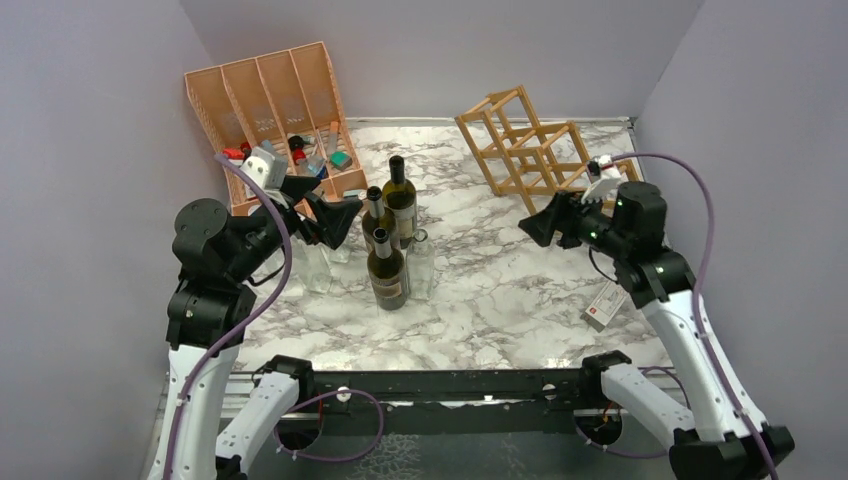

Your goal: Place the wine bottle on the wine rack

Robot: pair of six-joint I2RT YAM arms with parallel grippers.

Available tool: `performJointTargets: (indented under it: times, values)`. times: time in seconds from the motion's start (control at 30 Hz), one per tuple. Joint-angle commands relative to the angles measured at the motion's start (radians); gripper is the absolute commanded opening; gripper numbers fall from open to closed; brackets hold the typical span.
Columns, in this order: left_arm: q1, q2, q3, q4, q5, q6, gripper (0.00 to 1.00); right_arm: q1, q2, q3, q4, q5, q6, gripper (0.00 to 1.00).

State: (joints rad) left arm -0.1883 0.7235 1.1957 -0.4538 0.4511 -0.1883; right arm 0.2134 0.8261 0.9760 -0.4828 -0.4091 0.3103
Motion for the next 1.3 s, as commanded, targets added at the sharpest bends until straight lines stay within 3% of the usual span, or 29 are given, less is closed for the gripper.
performJointTargets:
  times: [0.0,0.17,0.4,0.47,0.53,0.7,1.0,1.27]
  values:
    - [-0.012,0.011,-0.019,0.085,0.132,-0.011,0.99,-0.01,0.083,-0.058,-0.014,0.145,0.077,0.73]
    - [-0.019,0.028,-0.026,0.106,0.139,-0.014,0.99,-0.009,0.165,-0.071,-0.007,0.426,0.115,0.73]
    - [-0.025,0.061,-0.035,0.162,0.152,-0.039,0.99,-0.01,0.291,-0.016,-0.007,0.62,0.115,0.73]
    - [-0.025,0.067,-0.035,0.172,0.16,-0.045,0.99,-0.01,0.314,-0.005,0.002,0.641,0.116,0.7]
    - [-0.026,0.07,-0.033,0.178,0.164,-0.046,0.99,-0.01,0.333,0.003,0.015,0.656,0.11,0.6]
    - [-0.026,0.073,-0.034,0.181,0.161,-0.036,0.99,-0.01,0.383,0.019,0.021,0.728,0.1,0.53]
    - [-0.038,0.084,-0.045,0.193,0.155,-0.021,0.99,-0.023,0.424,0.087,0.02,0.841,0.071,0.43]
    - [-0.054,0.074,-0.053,0.189,0.149,-0.013,0.99,-0.061,0.459,0.128,0.003,0.856,0.083,0.41]
